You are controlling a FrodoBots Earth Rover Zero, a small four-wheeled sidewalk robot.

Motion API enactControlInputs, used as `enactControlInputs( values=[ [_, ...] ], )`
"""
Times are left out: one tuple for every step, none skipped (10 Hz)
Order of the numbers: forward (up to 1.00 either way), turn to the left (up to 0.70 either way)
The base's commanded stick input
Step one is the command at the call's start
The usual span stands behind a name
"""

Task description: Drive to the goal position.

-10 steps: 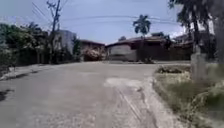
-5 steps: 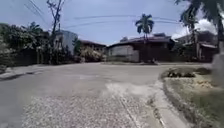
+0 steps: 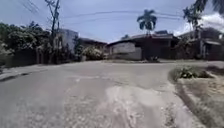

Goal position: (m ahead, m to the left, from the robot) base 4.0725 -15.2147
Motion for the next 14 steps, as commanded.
enactControlInputs(
  values=[
    [1.0, -0.4],
    [1.0, -0.4],
    [1.0, -0.39],
    [1.0, -0.4],
    [1.0, -0.39],
    [1.0, -0.16],
    [1.0, 0.0],
    [1.0, 0.0],
    [1.0, 0.0],
    [1.0, 0.0],
    [1.0, 0.0],
    [1.0, 0.0],
    [1.0, -0.02],
    [1.0, -0.06]
  ],
)
